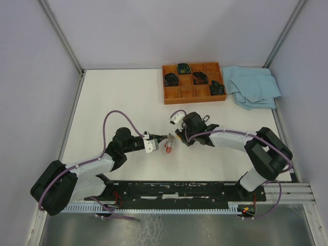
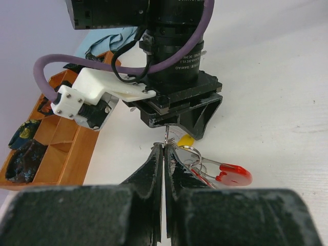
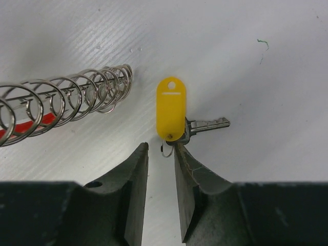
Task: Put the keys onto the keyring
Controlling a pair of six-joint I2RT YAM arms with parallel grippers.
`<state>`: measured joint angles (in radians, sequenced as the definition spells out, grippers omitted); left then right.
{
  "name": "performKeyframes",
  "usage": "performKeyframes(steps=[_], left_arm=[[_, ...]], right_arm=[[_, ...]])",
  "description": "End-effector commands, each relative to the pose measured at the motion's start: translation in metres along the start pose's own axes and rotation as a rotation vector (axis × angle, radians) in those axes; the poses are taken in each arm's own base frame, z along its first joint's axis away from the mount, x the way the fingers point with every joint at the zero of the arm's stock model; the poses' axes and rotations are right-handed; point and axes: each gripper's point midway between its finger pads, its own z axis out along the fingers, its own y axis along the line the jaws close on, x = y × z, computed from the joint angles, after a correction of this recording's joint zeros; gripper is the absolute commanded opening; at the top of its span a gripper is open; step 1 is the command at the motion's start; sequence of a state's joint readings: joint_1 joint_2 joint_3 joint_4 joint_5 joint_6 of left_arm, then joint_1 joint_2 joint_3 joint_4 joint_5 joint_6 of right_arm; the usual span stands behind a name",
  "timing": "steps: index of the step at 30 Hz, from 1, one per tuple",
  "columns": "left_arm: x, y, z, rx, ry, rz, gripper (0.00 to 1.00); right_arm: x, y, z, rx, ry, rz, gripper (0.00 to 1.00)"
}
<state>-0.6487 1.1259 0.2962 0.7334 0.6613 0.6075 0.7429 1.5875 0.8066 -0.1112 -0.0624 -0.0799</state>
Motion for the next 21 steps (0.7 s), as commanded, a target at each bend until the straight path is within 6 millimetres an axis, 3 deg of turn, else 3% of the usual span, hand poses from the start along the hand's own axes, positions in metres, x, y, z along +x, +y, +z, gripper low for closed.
performKeyframes(steps=[1, 21], left_arm=[[-0.0129, 0.0111, 0.0049, -0.017, -0.034, 0.05, 0.03], [-0.0131, 0.0102, 0.0056, -0.009, -0.034, 0.048, 0.03]], right_arm=[[-0.0072, -0.0035, 0.0056, 0.031, -0.028, -0.03, 0.35], [-0.0011, -0.0076, 0.0086, 0.067, -0.008, -0.006, 0.26]])
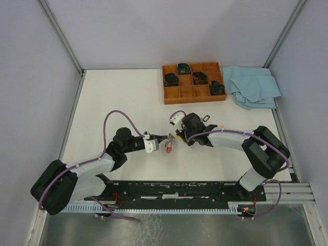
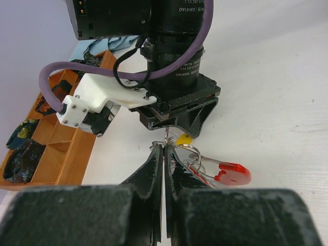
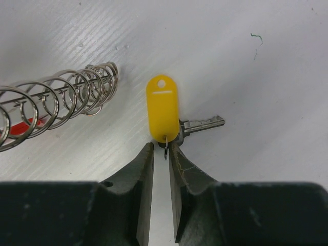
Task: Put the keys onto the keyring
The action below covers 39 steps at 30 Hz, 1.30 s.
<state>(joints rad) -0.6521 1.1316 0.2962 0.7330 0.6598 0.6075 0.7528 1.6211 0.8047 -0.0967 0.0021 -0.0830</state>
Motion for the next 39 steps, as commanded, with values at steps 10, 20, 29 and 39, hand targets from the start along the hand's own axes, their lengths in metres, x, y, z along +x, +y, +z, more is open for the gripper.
performKeyframes(steps=[10, 20, 29, 39], left_arm=[[-0.014, 0.011, 0.005, -0.012, -0.035, 0.05, 0.03], [-0.013, 0.011, 0.005, -0.012, -0.032, 0.048, 0.03], [-0.013, 0.011, 0.005, -0.011, -0.032, 0.047, 0.03], [-0.012, 0.011, 0.005, -0.013, -0.028, 0.046, 0.03]], right_arm=[[-0.01, -0.001, -0.001, 0.013, -0.04, 0.008, 0.2], [-0.009, -0.001, -0.002, 0.016, -0.042, 0.015, 0.16], [-0.008, -0.002, -0.001, 0.022, -0.038, 0.017, 0.16], [-0.021, 0.005, -0.011, -0.024, -0.08, -0.016, 0.01]])
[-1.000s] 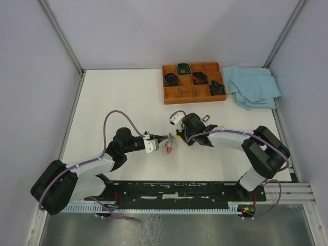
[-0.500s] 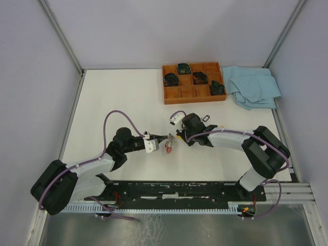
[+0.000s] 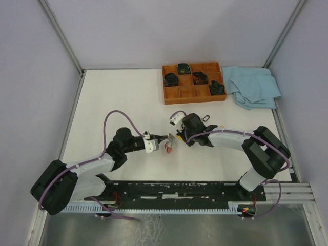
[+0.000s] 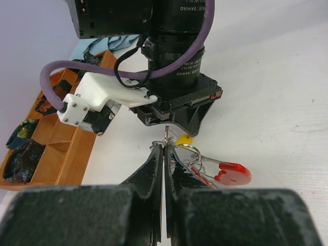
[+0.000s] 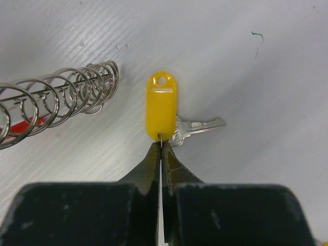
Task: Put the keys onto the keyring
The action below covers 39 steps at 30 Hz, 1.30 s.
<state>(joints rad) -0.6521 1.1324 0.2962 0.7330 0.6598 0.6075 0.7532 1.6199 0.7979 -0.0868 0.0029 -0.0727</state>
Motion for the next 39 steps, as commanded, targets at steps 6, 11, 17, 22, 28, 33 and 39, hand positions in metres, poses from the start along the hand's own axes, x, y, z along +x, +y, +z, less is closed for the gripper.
performKeyframes(steps=[6, 11, 17, 22, 28, 33, 39], left_arm=[[-0.01, 0.013, 0.004, -0.026, -0.018, 0.045, 0.03], [-0.008, 0.015, 0.004, -0.036, -0.005, 0.045, 0.03], [-0.008, 0.016, 0.002, -0.036, 0.0, 0.048, 0.03], [-0.006, 0.018, 0.0, -0.029, 0.021, 0.065, 0.03], [-0.004, 0.026, -0.008, -0.047, 0.042, 0.081, 0.03], [-0.009, 0.026, -0.007, -0.027, 0.023, 0.083, 0.03], [-0.013, 0.024, -0.008, -0.01, 0.017, 0.092, 0.03]], right_arm=[[-0.04, 0.017, -0.031, -0.109, -0.156, -0.089, 0.01], [-0.057, 0.027, -0.058, -0.172, -0.259, -0.153, 0.01], [-0.068, 0.032, -0.093, -0.203, -0.299, -0.201, 0.01], [-0.077, 0.038, -0.11, -0.23, -0.369, -0.236, 0.01], [-0.08, 0.013, -0.126, -0.105, -0.289, -0.226, 0.01], [-0.086, 0.025, -0.138, -0.167, -0.361, -0.299, 0.01], [-0.091, 0.032, -0.15, -0.183, -0.473, -0.394, 0.01]])
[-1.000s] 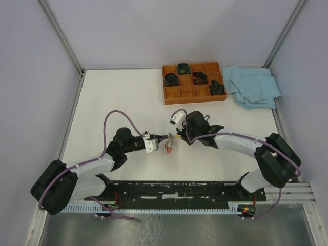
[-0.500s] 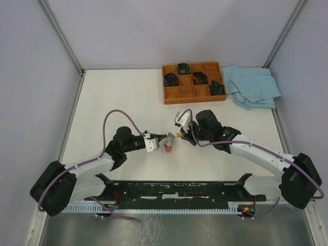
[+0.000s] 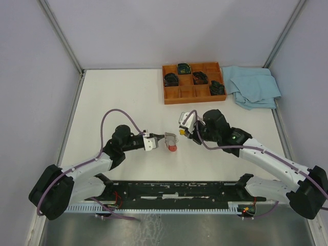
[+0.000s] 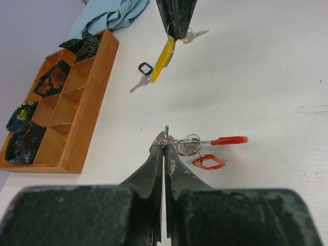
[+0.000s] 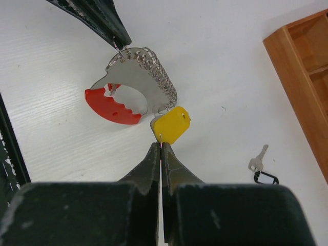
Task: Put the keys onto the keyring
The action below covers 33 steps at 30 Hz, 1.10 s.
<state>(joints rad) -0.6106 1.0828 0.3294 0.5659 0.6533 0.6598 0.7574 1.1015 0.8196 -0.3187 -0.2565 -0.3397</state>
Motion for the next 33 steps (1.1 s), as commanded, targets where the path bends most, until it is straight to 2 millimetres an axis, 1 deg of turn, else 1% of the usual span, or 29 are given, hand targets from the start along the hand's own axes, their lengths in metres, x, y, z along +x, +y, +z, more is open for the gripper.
performKeyframes(steps=[1, 2, 4, 5, 6, 7, 8, 9, 12, 14, 16, 19, 21, 24, 28, 31, 33], left_arm=[[-0.026, 0.017, 0.001, -0.012, -0.062, 0.097, 0.03], [-0.027, 0.017, 0.001, -0.007, -0.064, 0.099, 0.03], [-0.028, 0.017, 0.002, -0.003, -0.068, 0.099, 0.03], [-0.028, 0.017, 0.002, -0.001, -0.069, 0.099, 0.03], [-0.029, 0.017, 0.002, -0.001, -0.071, 0.099, 0.03], [-0.029, 0.017, 0.001, 0.0, -0.072, 0.098, 0.03], [-0.029, 0.017, 0.001, -0.001, -0.071, 0.1, 0.03], [-0.03, 0.018, 0.001, -0.005, -0.07, 0.101, 0.03], [-0.03, 0.019, 0.0, -0.014, -0.066, 0.106, 0.03], [-0.03, 0.02, 0.0, -0.018, -0.065, 0.109, 0.03], [-0.031, 0.021, 0.0, -0.018, -0.067, 0.11, 0.03], [-0.032, 0.021, -0.001, -0.02, -0.068, 0.112, 0.03], [-0.032, 0.021, -0.001, -0.022, -0.068, 0.113, 0.03], [-0.033, 0.022, -0.001, -0.023, -0.07, 0.115, 0.03], [-0.034, 0.022, -0.002, -0.024, -0.07, 0.118, 0.03], [-0.034, 0.022, -0.002, -0.021, -0.069, 0.118, 0.03], [-0.035, 0.022, -0.002, -0.022, -0.07, 0.118, 0.03]], right_arm=[[-0.022, 0.002, -0.007, -0.022, -0.097, -0.1, 0.01], [-0.022, 0.005, -0.008, -0.04, -0.087, -0.108, 0.01], [-0.018, 0.018, -0.012, -0.127, -0.046, -0.127, 0.01], [-0.015, 0.021, -0.012, -0.15, -0.018, -0.129, 0.01], [-0.015, 0.017, -0.012, -0.133, 0.018, -0.127, 0.01], [-0.008, 0.012, -0.011, -0.113, 0.08, -0.106, 0.01], [0.001, 0.012, -0.014, -0.114, 0.143, -0.073, 0.01], [0.006, 0.013, -0.013, -0.109, 0.178, -0.022, 0.01], [0.024, 0.029, -0.012, -0.151, 0.3, 0.156, 0.01], [0.038, 0.034, -0.012, -0.128, 0.402, 0.286, 0.0], [0.052, 0.034, -0.011, -0.076, 0.509, 0.394, 0.0], [0.066, 0.038, -0.009, -0.07, 0.65, 0.48, 0.01], [0.077, 0.043, -0.002, -0.084, 0.724, 0.51, 0.01], [0.092, 0.037, 0.01, -0.034, 0.788, 0.529, 0.0], [0.109, 0.021, 0.032, 0.035, 0.835, 0.539, 0.0], [0.118, 0.002, 0.05, 0.108, 0.832, 0.548, 0.01], [0.12, -0.009, 0.06, 0.155, 0.799, 0.543, 0.01]])
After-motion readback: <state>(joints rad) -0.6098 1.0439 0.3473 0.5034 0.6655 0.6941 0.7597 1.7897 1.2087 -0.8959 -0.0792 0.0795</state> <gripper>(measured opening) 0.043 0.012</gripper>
